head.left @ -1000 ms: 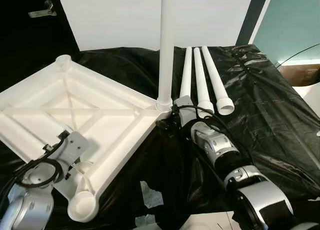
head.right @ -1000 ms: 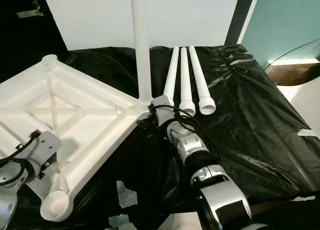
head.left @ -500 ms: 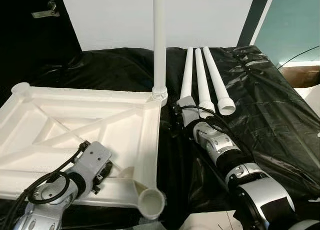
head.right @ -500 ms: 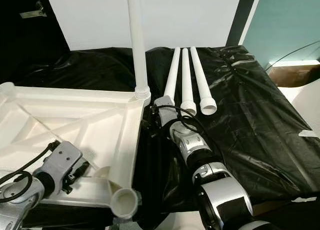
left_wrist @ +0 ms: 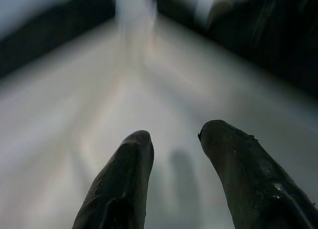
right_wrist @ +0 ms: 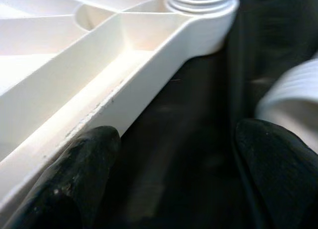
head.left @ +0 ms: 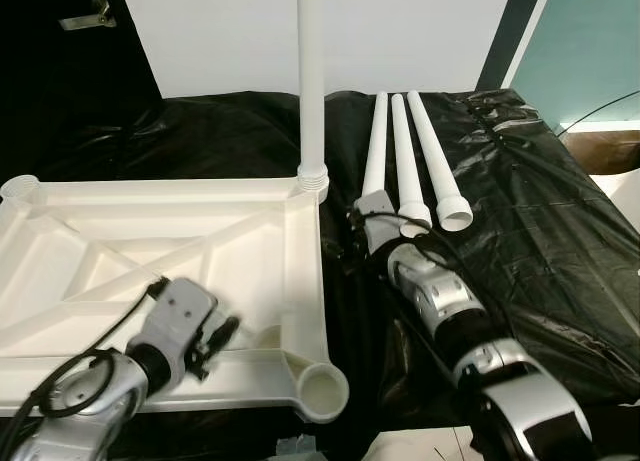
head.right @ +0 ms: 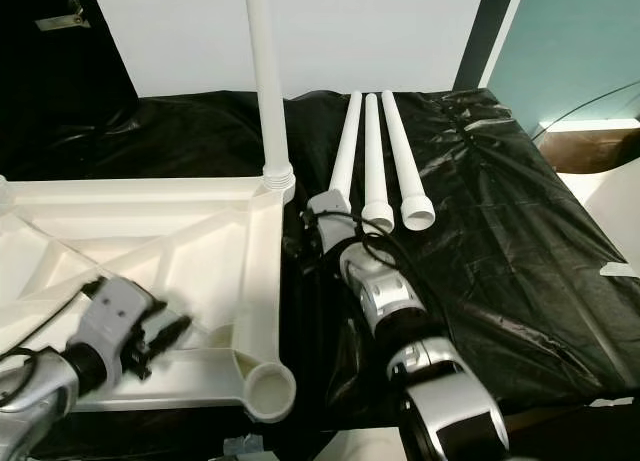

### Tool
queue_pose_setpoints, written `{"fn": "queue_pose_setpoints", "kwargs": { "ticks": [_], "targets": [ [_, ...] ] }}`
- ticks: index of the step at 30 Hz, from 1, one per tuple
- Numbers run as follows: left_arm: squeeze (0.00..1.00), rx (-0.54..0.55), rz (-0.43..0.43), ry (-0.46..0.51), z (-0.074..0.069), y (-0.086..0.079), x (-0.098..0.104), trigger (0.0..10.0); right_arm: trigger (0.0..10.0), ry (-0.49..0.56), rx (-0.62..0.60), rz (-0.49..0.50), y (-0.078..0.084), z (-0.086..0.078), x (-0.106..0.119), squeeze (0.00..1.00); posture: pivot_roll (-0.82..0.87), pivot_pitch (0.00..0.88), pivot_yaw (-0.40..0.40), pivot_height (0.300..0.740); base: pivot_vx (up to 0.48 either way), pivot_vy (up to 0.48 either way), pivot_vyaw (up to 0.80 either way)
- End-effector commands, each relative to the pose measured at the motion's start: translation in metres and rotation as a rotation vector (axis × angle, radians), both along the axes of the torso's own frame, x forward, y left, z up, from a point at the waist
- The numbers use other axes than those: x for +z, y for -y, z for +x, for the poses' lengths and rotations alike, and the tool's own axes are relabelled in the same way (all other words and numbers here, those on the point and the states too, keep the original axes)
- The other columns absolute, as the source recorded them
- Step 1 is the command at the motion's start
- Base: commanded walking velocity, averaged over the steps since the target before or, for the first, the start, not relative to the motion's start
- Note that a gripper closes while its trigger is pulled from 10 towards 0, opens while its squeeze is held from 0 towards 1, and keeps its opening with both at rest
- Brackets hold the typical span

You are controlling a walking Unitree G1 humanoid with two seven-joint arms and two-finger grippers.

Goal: Building children table

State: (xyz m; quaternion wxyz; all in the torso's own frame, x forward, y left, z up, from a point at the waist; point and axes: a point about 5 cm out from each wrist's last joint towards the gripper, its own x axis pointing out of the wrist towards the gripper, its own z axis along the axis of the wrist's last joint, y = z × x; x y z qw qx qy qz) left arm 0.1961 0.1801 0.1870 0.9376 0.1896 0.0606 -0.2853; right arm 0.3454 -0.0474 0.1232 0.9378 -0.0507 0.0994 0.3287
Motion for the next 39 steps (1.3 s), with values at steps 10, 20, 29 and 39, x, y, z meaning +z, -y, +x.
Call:
{"fn": "queue_pose_setpoints", "kwargs": {
  "ticks": [10, 20, 29, 39],
  "targets": [
    [0.00, -0.280, -0.174, -0.103, -0.028, 0.009, 0.000, 10.0, 10.0, 0.033, 0.118, -0.016, -0.003, -0.022, 0.005, 0.00, 0.18, 0.043, -0.027, 0.740, 0.000, 0.000, 0.00],
    [0.00, -0.489, -0.168, -0.230, -0.065, 0.019, -0.013, 10.0, 10.0, 0.105, 0.023, -0.060, 0.032, -0.015, 0.025, 0.00, 0.18, 0.046, -0.034, 0.740, 0.000, 0.000, 0.00],
    [0.00, -0.489, -0.107, -0.384, -0.083, 0.008, -0.030, 10.0, 10.0, 0.131, -0.033, -0.087, 0.051, -0.005, 0.035, 0.00, 0.19, 0.052, -0.035, 0.740, 0.000, 0.000, 0.00],
    [0.00, -0.496, -0.055, -0.498, -0.102, -0.008, -0.039, 10.0, 10.0, 0.132, -0.047, -0.097, 0.055, -0.003, 0.038, 0.00, 0.20, 0.059, -0.029, 0.740, 0.000, 0.000, 0.00]
  ]
}}
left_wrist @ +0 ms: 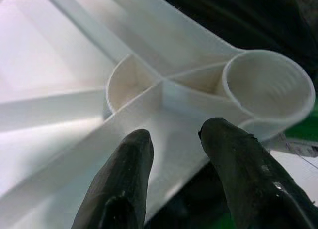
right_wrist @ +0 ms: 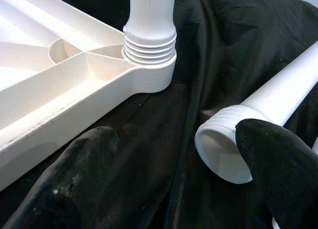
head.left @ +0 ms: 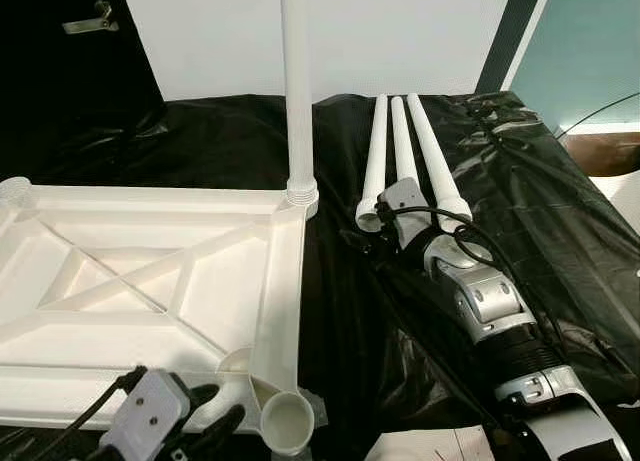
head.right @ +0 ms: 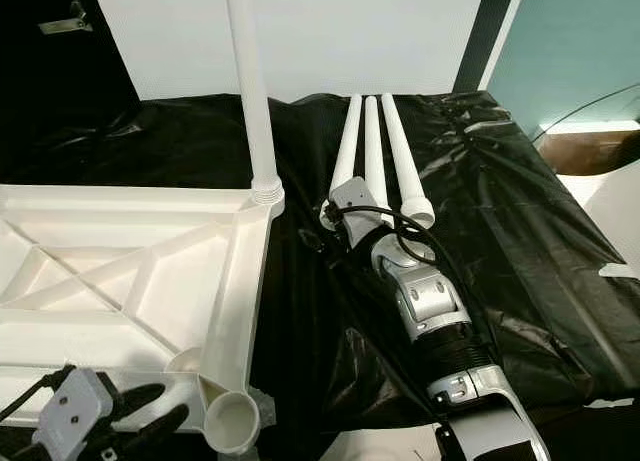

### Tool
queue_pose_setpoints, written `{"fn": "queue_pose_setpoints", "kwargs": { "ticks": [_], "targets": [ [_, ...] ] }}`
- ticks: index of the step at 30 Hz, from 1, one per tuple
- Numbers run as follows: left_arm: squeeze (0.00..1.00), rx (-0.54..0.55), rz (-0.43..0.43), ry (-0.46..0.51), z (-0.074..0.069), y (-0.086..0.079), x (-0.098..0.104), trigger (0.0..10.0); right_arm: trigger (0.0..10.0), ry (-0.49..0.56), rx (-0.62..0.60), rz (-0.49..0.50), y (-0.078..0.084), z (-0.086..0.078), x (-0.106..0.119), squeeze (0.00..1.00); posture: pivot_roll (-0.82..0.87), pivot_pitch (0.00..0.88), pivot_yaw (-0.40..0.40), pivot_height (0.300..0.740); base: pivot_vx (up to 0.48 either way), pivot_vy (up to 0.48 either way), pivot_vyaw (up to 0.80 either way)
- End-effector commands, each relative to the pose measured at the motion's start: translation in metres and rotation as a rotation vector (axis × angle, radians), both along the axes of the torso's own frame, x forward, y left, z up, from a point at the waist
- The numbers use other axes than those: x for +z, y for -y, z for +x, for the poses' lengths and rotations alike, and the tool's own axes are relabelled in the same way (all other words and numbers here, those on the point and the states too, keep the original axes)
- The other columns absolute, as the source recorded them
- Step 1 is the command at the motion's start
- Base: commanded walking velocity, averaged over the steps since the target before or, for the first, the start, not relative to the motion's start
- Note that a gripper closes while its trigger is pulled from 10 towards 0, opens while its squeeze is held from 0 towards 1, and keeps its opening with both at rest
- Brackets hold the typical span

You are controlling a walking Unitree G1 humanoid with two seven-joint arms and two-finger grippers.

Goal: Building children table

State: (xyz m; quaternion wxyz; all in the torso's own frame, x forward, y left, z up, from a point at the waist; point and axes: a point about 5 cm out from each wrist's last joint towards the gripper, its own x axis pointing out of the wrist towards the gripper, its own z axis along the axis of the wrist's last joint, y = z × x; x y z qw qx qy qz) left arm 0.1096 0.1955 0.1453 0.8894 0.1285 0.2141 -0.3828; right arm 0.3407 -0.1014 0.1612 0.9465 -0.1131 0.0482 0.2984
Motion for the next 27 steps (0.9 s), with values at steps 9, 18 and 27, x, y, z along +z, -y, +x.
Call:
{"fn": "queue_pose_setpoints", "kwargs": {
  "ticks": [9, 18, 27],
  "targets": [
    [0.00, -0.340, -0.084, -0.115, -0.019, 0.001, 0.015, 10.0, 10.0, -0.016, -0.007, -0.015, 0.003, 0.001, -0.003, 0.00, 0.20, 0.063, -0.026, 0.740, 0.000, 0.000, 0.00],
    [0.00, -0.346, 0.075, -0.158, -0.020, -0.012, 0.001, 10.0, 10.0, -0.016, -0.001, -0.028, 0.002, 0.002, -0.005, 0.00, 0.20, 0.057, -0.031, 0.740, 0.000, 0.000, 0.00],
    [0.00, -0.368, 0.160, -0.180, -0.021, -0.018, -0.007, 10.0, 10.0, -0.012, 0.004, -0.033, 0.001, 0.003, -0.005, 0.00, 0.20, 0.049, -0.032, 0.740, 0.000, 0.000, 0.00]
  ]
}}
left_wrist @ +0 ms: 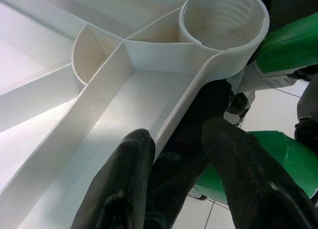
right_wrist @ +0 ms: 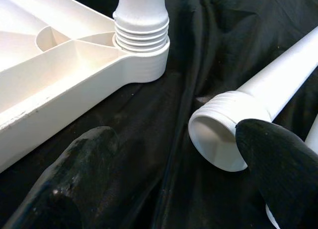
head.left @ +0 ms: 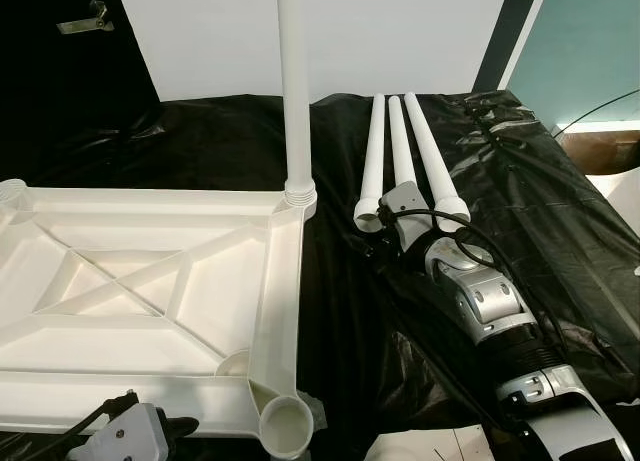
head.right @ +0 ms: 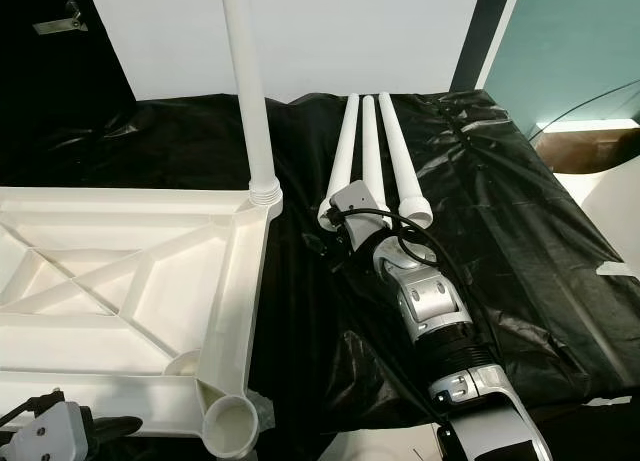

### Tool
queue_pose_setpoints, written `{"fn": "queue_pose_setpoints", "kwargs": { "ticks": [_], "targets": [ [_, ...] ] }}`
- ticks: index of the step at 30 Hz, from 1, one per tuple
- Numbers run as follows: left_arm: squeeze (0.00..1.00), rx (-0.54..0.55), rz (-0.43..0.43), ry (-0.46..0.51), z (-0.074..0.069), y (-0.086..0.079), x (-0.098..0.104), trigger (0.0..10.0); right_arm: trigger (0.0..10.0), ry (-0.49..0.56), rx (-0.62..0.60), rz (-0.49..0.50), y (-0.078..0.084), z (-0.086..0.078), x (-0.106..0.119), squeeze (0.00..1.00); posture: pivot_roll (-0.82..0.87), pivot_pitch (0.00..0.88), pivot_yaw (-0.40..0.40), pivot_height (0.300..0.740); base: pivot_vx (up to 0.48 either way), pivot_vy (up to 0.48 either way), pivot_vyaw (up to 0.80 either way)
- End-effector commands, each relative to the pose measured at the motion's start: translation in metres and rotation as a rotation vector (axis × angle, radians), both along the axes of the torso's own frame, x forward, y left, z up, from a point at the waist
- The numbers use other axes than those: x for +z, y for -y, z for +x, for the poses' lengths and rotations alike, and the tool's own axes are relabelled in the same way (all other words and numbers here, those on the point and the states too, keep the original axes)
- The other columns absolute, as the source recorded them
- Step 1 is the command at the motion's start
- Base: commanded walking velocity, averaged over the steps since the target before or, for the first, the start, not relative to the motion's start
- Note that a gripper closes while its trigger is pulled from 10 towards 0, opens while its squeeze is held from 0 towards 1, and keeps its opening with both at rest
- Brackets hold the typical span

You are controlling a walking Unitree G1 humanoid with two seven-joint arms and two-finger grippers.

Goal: Building children table

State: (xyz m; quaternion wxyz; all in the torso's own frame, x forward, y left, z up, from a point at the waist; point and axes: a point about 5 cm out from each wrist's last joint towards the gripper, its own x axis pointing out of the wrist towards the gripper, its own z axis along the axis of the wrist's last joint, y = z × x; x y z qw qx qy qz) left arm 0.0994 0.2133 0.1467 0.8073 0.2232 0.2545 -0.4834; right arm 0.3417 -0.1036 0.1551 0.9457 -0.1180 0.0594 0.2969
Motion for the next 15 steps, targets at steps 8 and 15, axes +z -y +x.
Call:
{"fn": "queue_pose_setpoints", "kwargs": {
  "ticks": [8, 15],
  "targets": [
    [0.00, 0.021, 0.057, -0.048, 0.018, 0.004, -0.026, 10.0, 10.0, 0.018, 0.016, -0.012, -0.005, 0.003, 0.004, 0.00, 0.19, 0.036, -0.033, 0.740, 0.000, 0.000, 0.00],
    [0.00, 0.221, 0.062, 0.024, 0.048, 0.003, -0.040, 10.0, 10.0, 0.018, -0.002, -0.008, -0.002, 0.002, 0.003, 0.00, 0.17, 0.032, -0.022, 0.740, 0.000, 0.000, 0.00]
  ]
}}
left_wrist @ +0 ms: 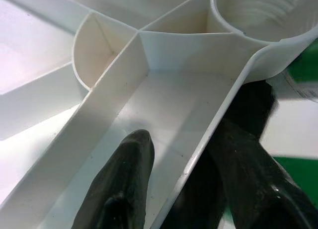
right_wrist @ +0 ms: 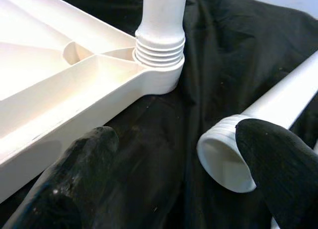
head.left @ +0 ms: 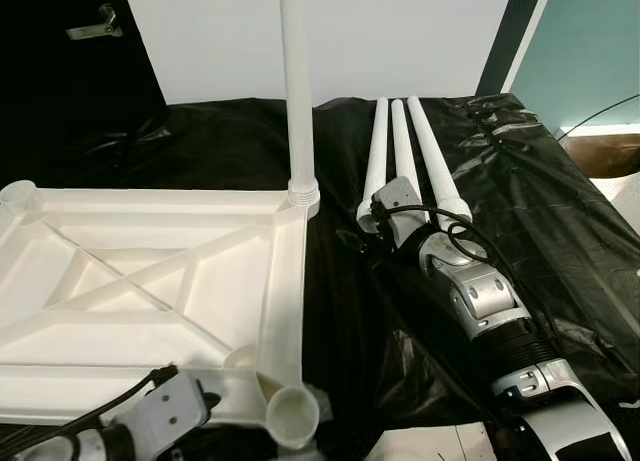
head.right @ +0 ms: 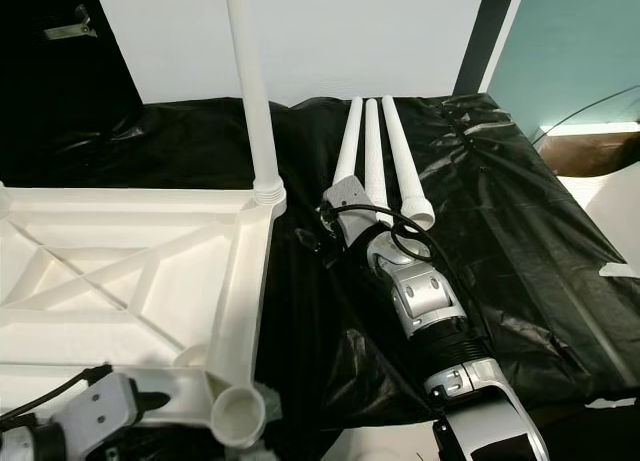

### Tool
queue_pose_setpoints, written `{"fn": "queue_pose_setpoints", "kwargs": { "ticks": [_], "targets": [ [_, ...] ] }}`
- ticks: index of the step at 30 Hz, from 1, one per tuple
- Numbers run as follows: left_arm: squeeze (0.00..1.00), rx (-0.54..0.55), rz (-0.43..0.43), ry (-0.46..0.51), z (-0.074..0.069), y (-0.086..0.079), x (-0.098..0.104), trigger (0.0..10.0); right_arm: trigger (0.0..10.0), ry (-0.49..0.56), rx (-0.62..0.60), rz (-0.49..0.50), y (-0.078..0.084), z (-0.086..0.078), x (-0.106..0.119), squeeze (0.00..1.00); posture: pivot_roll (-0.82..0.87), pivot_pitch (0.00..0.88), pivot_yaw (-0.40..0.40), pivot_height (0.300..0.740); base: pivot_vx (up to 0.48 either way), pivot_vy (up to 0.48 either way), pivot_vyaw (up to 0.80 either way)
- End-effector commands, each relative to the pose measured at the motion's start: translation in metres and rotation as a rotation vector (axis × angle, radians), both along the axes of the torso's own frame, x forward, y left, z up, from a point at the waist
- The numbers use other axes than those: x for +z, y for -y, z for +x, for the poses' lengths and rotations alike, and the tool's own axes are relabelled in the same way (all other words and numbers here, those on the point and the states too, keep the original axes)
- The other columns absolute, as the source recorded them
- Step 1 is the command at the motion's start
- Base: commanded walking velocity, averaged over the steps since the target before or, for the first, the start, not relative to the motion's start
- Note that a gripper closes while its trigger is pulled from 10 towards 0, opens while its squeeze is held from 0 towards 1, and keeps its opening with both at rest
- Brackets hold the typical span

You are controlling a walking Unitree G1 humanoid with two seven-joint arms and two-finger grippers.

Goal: Building children table

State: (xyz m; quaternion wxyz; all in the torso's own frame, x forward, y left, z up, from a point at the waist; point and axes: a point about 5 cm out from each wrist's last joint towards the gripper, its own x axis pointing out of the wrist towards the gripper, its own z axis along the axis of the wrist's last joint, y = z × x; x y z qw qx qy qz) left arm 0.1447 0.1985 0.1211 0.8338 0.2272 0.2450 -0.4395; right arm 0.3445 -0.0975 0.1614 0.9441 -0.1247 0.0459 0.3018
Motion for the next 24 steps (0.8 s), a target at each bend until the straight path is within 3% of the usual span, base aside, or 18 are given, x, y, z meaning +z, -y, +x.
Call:
{"fn": "queue_pose_setpoints", "kwargs": {
  "ticks": [1, 4, 5, 6, 7, 13, 14, 19, 20, 22, 24],
  "targets": [
    [0.00, 0.148, 0.051, -0.021, 0.005, -0.013, -0.014, 10.0, 10.0, -0.009, -0.018, -0.004, 0.004, -0.001, -0.004, 0.00, 0.17, 0.031, -0.021, 0.740, 0.000, 0.000, 0.00],
    [0.00, 0.196, 0.046, -0.010, 0.011, -0.015, -0.013, 9.3, 10.0, -0.008, -0.023, -0.005, 0.005, -0.001, -0.004, 0.00, 0.17, 0.031, -0.021, 0.740, 0.000, 0.000, 0.00],
    [0.00, 0.205, 0.050, 0.003, 0.015, -0.014, -0.013, 4.7, 10.0, -0.006, -0.027, -0.004, 0.006, -0.001, -0.004, 0.00, 0.16, 0.028, -0.017, 0.740, 0.000, 0.000, 0.00],
    [0.00, 0.209, 0.054, 0.012, 0.017, -0.014, -0.012, 4.7, 10.0, -0.005, -0.029, -0.003, 0.006, 0.000, -0.004, 0.00, 0.16, 0.027, -0.016, 0.740, 0.000, 0.000, 0.00],
    [0.00, 0.220, 0.051, 0.028, 0.021, -0.013, -0.011, 0.0, 10.0, -0.001, -0.036, 0.001, 0.006, 0.000, -0.003, 0.00, 0.16, 0.026, -0.016, 0.740, 0.000, 0.000, 0.00],
    [0.00, 0.214, 0.040, 0.067, 0.029, -0.002, -0.009, 0.0, 10.0, 0.018, -0.102, 0.040, 0.012, 0.006, 0.001, 0.00, 0.16, 0.026, -0.012, 0.740, 0.000, 0.000, 0.00],
    [0.00, 0.159, 0.061, 0.103, 0.030, 0.005, -0.007, 9.8, 10.0, 0.028, -0.148, 0.057, 0.018, 0.009, 0.004, 0.00, 0.16, 0.028, -0.010, 0.740, 0.000, 0.000, 0.00],
    [0.00, 0.129, 0.020, 0.089, 0.033, 0.020, -0.007, 10.0, 10.0, 0.045, -0.212, 0.068, 0.027, 0.015, 0.007, 0.00, 0.16, 0.030, -0.009, 0.740, 0.000, 0.000, 0.00],
    [1.00, 0.132, 0.006, 0.095, 0.035, 0.023, -0.007, 10.0, 10.0, 0.051, -0.235, 0.076, 0.030, 0.017, 0.008, 0.00, 0.16, 0.033, -0.008, 0.740, 0.000, 0.000, 0.00],
    [1.00, 0.136, -0.002, 0.100, 0.036, 0.025, -0.007, 10.0, 10.0, 0.055, -0.251, 0.081, 0.032, 0.018, 0.009, 0.00, 0.16, 0.033, -0.008, 0.740, 0.000, 0.000, 0.00],
    [1.00, 0.135, 0.016, 0.174, 0.043, 0.031, -0.004, 10.0, 10.0, 0.068, -0.312, 0.097, 0.039, 0.022, 0.011, 0.00, 0.16, 0.034, -0.009, 0.740, 0.000, 0.000, 0.00]
  ]
}}
